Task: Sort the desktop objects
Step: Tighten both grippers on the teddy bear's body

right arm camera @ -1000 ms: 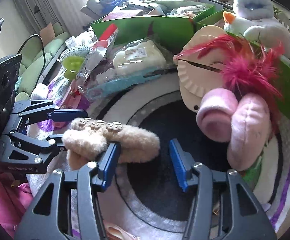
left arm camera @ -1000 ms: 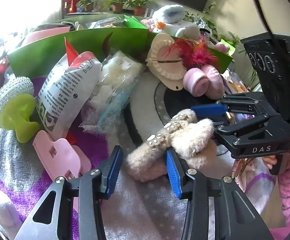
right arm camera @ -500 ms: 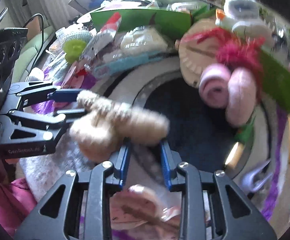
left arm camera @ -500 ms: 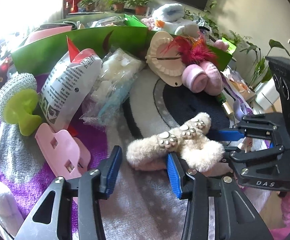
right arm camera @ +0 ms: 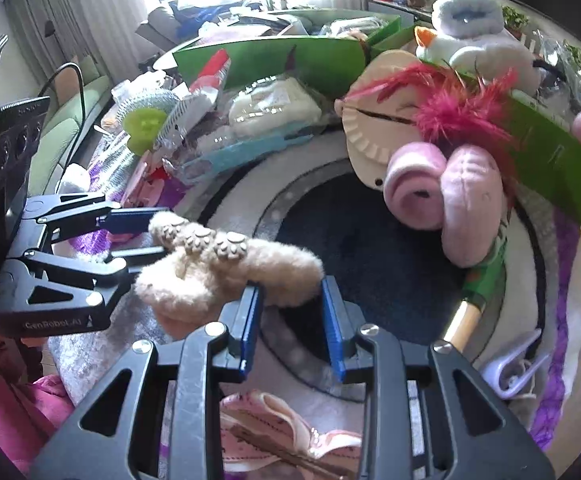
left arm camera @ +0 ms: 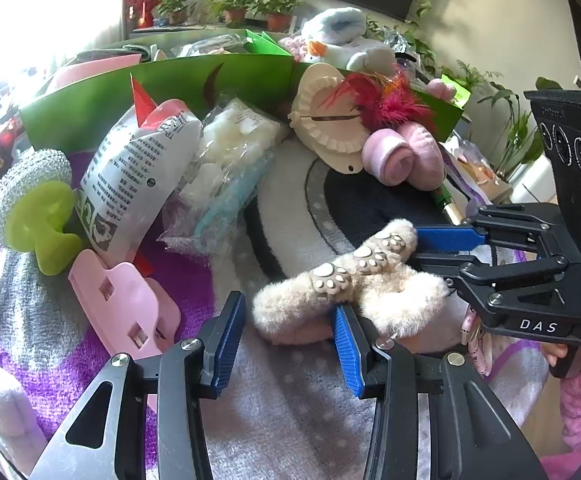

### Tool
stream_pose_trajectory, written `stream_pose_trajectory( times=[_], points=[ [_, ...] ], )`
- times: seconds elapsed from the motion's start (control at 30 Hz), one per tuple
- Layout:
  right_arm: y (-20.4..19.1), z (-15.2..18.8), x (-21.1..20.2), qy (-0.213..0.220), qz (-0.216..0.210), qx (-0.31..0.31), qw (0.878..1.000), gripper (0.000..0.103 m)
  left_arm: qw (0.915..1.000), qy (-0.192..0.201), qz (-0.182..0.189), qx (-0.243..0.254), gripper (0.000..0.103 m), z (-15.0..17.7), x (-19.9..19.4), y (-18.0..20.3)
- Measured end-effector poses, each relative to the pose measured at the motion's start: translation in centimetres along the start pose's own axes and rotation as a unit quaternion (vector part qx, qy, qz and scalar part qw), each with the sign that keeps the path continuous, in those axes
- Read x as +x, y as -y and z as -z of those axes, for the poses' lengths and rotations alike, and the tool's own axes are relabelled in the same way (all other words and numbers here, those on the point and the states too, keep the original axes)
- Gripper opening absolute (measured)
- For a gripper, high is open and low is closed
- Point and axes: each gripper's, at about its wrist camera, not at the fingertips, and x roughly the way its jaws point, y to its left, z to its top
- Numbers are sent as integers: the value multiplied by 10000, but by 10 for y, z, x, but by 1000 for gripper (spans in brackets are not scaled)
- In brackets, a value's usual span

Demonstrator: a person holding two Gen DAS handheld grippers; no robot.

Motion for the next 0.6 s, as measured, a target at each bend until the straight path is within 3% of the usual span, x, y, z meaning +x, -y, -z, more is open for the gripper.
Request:
stream_pose_trajectory(
  times=[0.13,0.27,0.6],
  points=[
    [-1,-4,10,43,-178,-176,9997,36,9999,6,63,90,35,0,-1,3],
    [4,-6,11,61,-310,-60,9995,32,9999,-24,76,61,34,-2,0,3],
    [-8,-9,-5,192,201,97,9996,31,9996,109,-25,245,34,-10,-12,11]
  ],
)
